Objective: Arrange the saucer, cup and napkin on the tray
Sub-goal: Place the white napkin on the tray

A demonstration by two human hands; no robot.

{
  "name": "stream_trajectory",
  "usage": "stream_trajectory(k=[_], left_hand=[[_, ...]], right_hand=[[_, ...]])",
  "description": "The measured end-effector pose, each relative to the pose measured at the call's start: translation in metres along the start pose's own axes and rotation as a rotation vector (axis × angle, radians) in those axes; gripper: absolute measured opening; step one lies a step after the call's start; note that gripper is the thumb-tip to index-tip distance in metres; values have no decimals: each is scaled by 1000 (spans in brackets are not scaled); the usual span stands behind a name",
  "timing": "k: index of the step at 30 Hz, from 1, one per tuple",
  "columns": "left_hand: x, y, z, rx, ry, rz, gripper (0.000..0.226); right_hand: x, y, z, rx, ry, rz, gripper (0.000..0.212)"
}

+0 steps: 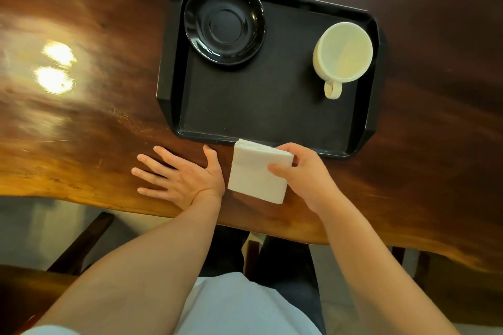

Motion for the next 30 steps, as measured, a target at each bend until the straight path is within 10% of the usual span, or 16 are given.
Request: stream_trajectory(k=[15,30], left_hand=[[0,1,-1,-2,7,4,100],[0,0,0,4,-34,-8,101]], right_hand=[[-24,-13,-14,-116,-802,51,19],[-33,-59,-35,54,-628,111,28]])
Point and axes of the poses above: each hand's wrist, its own y-axis away from the middle knuckle, its own z-axis out of the palm, x = y × z, the point moved 9 cm from there along -y, towards the middle knuckle, and after that the axes turned 5 degrees about y, right-handed, at the moved point
